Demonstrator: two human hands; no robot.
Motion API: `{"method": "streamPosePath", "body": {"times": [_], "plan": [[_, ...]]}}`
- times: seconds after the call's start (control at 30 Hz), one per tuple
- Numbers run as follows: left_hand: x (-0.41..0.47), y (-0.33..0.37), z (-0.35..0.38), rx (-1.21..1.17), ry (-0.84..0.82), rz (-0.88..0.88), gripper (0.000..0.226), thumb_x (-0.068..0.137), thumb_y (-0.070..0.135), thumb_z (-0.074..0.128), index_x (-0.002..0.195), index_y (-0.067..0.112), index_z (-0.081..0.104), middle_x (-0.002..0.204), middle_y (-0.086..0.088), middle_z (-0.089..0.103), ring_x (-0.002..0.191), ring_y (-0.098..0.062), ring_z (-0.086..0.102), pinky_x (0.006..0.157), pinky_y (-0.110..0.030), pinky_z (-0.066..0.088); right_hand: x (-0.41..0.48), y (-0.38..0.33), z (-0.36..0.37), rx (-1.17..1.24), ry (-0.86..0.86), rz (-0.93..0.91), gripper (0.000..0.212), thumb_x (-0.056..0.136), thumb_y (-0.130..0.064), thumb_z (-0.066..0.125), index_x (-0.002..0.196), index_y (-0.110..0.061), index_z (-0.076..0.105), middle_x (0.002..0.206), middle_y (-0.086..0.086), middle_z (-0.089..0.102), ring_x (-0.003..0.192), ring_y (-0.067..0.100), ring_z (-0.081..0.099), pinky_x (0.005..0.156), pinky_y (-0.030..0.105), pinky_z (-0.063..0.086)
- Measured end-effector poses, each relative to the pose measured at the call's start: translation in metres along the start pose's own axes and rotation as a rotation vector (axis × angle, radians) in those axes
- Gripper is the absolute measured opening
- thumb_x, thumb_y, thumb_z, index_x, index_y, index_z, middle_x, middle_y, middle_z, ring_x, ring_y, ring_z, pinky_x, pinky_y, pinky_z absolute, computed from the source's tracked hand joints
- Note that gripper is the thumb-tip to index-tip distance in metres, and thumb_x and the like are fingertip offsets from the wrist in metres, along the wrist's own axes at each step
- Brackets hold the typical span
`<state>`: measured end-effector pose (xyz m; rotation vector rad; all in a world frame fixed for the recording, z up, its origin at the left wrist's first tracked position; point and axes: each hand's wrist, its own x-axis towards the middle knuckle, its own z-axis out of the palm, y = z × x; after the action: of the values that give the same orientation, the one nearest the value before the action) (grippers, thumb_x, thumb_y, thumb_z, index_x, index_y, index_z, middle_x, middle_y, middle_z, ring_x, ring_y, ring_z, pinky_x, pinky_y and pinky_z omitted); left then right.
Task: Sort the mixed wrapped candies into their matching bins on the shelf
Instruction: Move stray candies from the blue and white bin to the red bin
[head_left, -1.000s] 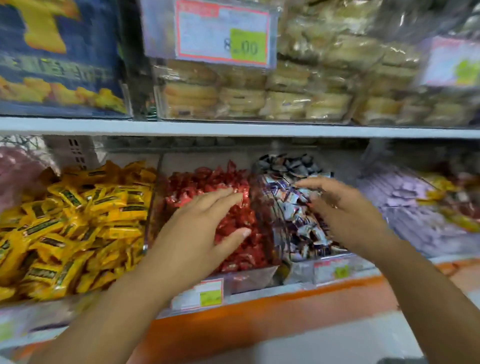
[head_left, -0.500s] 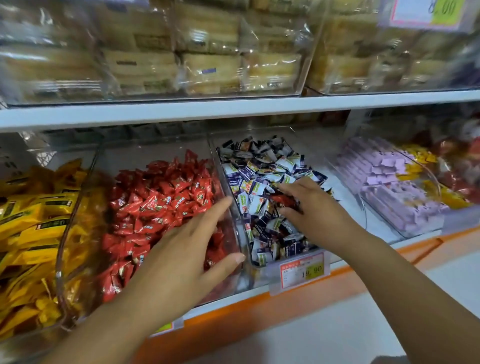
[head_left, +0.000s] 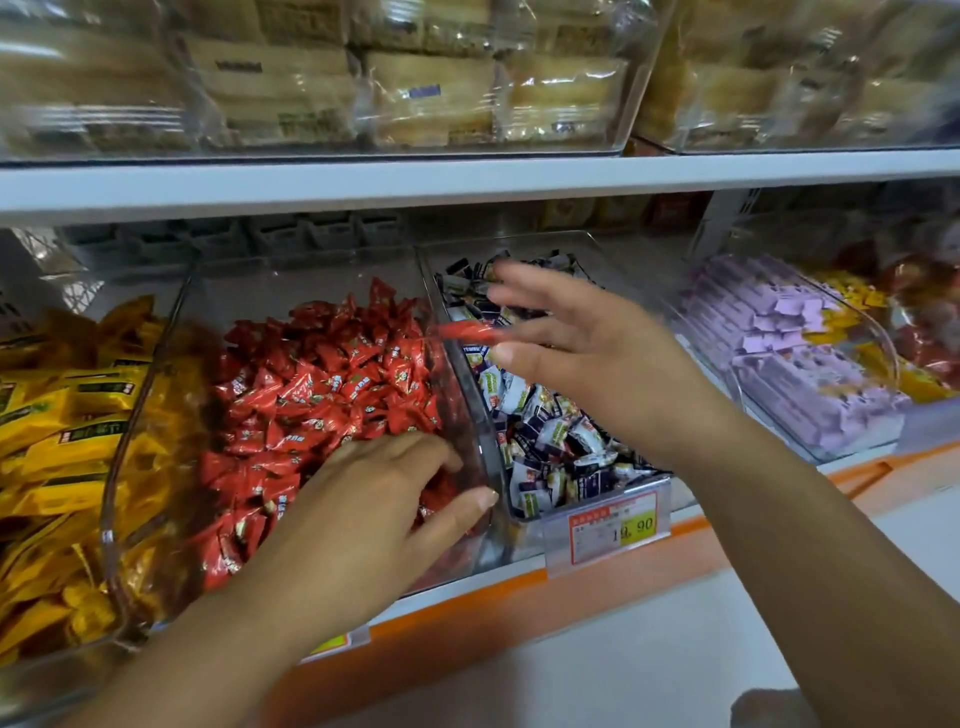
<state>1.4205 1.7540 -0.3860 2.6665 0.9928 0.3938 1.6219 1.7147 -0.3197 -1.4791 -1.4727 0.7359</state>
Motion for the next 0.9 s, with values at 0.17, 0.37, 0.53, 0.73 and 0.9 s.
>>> {"method": "streamPosePath", "body": {"times": [0.17, 0.37, 0.53, 0.73, 0.9], "plan": [[-0.003, -0.002, 0.002, 0.008, -0.028, 0.035, 0.074, 0.074, 0.084, 0.013, 0.117, 0.04, 0.054, 0.123, 0.028, 0.052, 0.11, 0.002, 0.043, 0.091, -0.007, 0.022, -0.002, 0.01, -0.026, -0.43, -0.198, 0.24, 0.014, 0.093, -0.029, 0.063, 0.103, -0.038, 0.067, 0.097, -0.017, 0.07, 0.085, 0.001, 0.066, 0.089, 0.03, 0.055], [-0.002, -0.001, 0.0, -0.012, -0.034, 0.033, 0.073, 0.073, 0.085, 0.019, 0.116, 0.039, 0.056, 0.123, 0.027, 0.054, 0.11, 0.002, 0.044, 0.092, -0.005, 0.02, -0.011, 0.033, -0.014, -0.872, -0.548, 0.453, 0.037, 0.098, -0.038, 0.052, 0.134, -0.038, 0.046, 0.132, 0.002, 0.043, 0.11, 0.015, 0.053, 0.088, 0.029, 0.047], [-0.002, 0.001, -0.002, 0.001, -0.047, 0.03, 0.075, 0.071, 0.085, 0.014, 0.119, 0.041, 0.052, 0.125, 0.028, 0.051, 0.111, 0.006, 0.038, 0.095, 0.0, 0.013, -0.008, 0.041, -0.014, -0.842, -0.537, 0.428, 0.046, 0.096, -0.038, 0.053, 0.14, -0.036, 0.039, 0.127, 0.001, 0.042, 0.1, 0.013, 0.055, 0.074, 0.021, 0.045], [-0.004, 0.001, -0.002, -0.012, -0.038, 0.026, 0.079, 0.067, 0.086, 0.012, 0.121, 0.043, 0.05, 0.128, 0.029, 0.048, 0.111, 0.007, 0.034, 0.093, 0.001, 0.016, -0.008, 0.05, -0.003, -0.787, -0.379, 0.314, 0.032, 0.093, -0.024, 0.06, 0.125, -0.026, 0.057, 0.117, -0.003, 0.059, 0.096, 0.015, 0.058, 0.08, 0.028, 0.049], [-0.004, 0.003, -0.004, -0.027, -0.036, 0.028, 0.081, 0.066, 0.085, 0.01, 0.122, 0.043, 0.05, 0.128, 0.028, 0.048, 0.1, 0.008, 0.029, 0.091, 0.003, 0.017, -0.01, 0.049, -0.014, -0.508, -0.291, 0.327, 0.017, 0.088, -0.029, 0.069, 0.103, -0.035, 0.069, 0.09, -0.02, 0.062, 0.081, -0.002, 0.06, 0.067, 0.015, 0.047]]}}
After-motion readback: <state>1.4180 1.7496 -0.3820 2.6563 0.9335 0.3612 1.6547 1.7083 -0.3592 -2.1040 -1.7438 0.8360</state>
